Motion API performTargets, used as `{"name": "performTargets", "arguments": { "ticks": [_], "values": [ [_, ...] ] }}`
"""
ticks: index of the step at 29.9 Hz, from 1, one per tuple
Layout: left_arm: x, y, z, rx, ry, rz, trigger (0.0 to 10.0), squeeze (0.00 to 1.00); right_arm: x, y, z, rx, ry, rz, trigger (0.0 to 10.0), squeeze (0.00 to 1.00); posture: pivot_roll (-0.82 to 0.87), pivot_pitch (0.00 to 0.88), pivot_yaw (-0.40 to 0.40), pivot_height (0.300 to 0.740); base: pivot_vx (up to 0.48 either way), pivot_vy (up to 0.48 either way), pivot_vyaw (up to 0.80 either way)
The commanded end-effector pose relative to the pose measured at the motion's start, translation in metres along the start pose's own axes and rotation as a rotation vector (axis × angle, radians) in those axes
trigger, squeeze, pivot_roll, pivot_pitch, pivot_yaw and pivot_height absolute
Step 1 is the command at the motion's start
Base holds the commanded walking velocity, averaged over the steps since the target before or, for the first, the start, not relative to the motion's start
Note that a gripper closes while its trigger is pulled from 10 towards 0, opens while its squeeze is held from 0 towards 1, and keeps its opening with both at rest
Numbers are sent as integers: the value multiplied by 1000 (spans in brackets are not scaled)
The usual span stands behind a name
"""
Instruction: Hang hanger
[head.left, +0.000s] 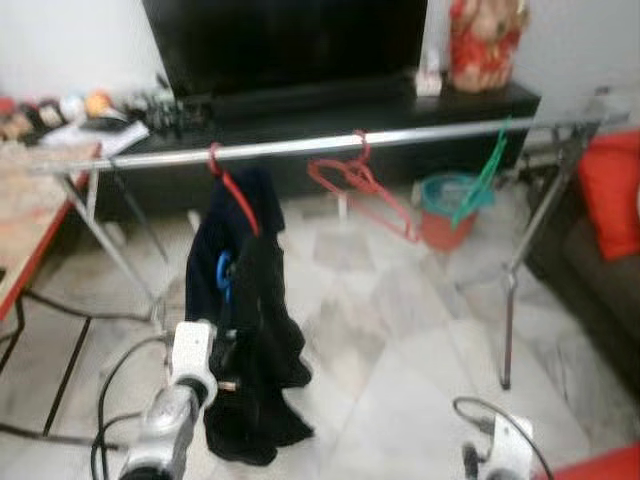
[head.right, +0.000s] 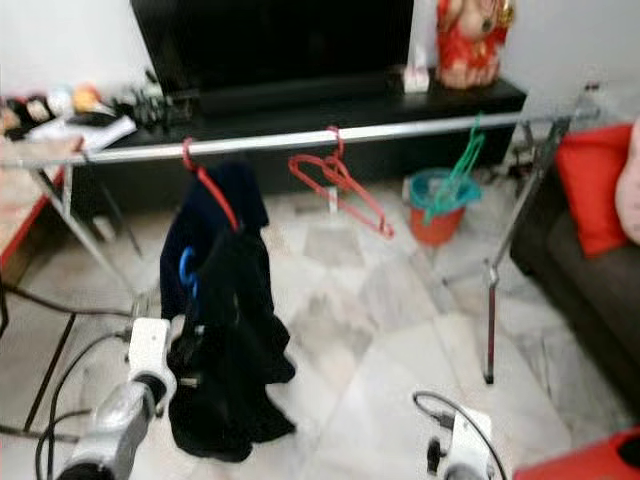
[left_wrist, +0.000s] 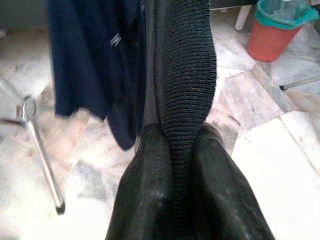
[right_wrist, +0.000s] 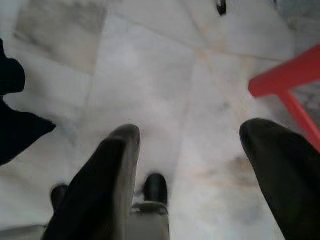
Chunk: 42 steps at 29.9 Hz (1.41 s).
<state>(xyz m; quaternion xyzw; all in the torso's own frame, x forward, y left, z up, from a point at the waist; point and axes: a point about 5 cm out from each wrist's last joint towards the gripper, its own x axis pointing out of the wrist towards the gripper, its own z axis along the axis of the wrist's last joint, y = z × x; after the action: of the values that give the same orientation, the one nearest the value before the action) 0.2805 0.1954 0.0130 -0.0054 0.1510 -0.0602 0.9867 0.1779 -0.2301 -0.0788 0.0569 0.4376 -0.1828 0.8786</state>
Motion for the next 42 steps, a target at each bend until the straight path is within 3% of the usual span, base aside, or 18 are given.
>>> {"name": "performTargets", "arguments": {
  "ticks": [1, 26, 34, 42],
  "values": [
    [0, 7, 8, 3, -35, 21, 10000, 0, -1, 1, -6, 3, 25, 2, 10000, 0, 56, 0, 27, 740, -262, 0, 0],
    [-1, 4, 15, 32, -34, -82, 10000, 0, 2, 6, 11, -45, -36, 30, 10000, 0, 57, 0, 38, 740, -274, 0, 0],
    [-1, 0, 20, 104, -30, -146, 10000, 0, 3, 12, 31, -107, -116, 52, 10000, 0, 53, 0, 44, 740, -157, 0, 0],
    [-4, -14, 35, 293, -9, -403, 10000, 0, 0, 28, 92, -308, -365, 119, 10000, 0, 43, 0, 38, 740, 0, 0, 0]
  ]
}}
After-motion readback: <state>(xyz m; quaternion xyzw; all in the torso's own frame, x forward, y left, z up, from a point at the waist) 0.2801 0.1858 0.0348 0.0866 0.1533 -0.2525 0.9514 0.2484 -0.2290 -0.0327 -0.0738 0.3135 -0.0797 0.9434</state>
